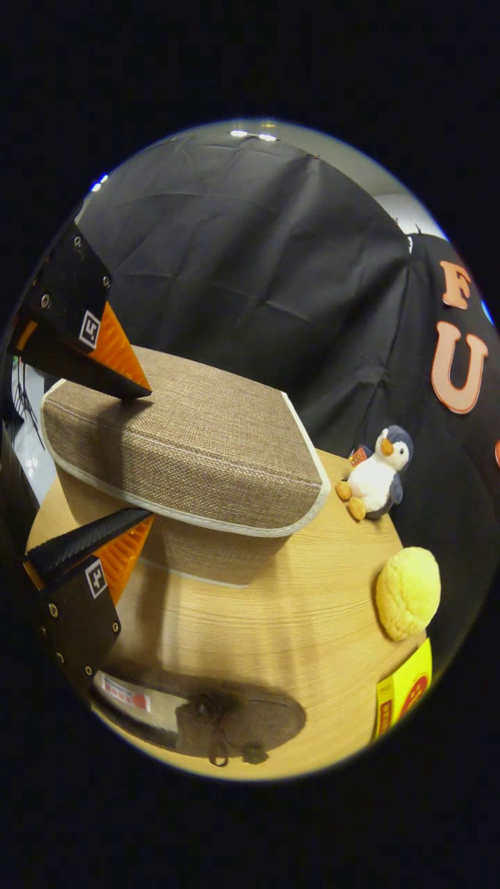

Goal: Open the storage box then place both shoes into the box .Put the left shoe in first, then the right shoe, with the right side of both shoes facing outward in a uniform manner.

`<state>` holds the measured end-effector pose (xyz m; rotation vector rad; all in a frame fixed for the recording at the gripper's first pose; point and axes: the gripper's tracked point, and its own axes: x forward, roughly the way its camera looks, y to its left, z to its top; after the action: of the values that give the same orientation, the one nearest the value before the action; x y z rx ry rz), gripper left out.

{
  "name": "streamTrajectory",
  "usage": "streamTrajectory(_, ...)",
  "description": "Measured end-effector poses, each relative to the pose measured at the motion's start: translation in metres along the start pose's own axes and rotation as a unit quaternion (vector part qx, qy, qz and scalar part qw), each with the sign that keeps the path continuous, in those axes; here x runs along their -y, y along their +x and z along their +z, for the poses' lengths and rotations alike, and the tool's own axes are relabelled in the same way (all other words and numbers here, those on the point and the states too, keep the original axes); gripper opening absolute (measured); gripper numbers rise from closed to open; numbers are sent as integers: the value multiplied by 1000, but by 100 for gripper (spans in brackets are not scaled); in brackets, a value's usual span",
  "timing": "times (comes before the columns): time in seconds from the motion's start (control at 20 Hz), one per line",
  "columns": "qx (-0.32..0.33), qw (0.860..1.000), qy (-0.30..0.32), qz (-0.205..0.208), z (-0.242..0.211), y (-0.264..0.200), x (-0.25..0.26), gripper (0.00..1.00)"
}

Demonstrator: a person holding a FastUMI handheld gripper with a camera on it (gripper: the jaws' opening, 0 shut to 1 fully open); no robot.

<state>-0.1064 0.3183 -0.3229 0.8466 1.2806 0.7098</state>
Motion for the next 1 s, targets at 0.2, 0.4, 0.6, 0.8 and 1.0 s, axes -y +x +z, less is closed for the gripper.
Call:
streamTrajectory(0.2, -4, 999, 38, 13, 2, -5, -4, 83)
streamTrajectory(0.4, 21, 998, 41, 35, 12, -30, -18, 73)
streamTrajectory(0.6, 34, 995, 49, 84, 15, -51, -47, 73)
streamTrajectory(0.8, 61, 989, 30, 134, 28, -64, -93, 56)
streamTrajectory(1.0, 52, 986, 11, 160, 29, -52, -136, 39)
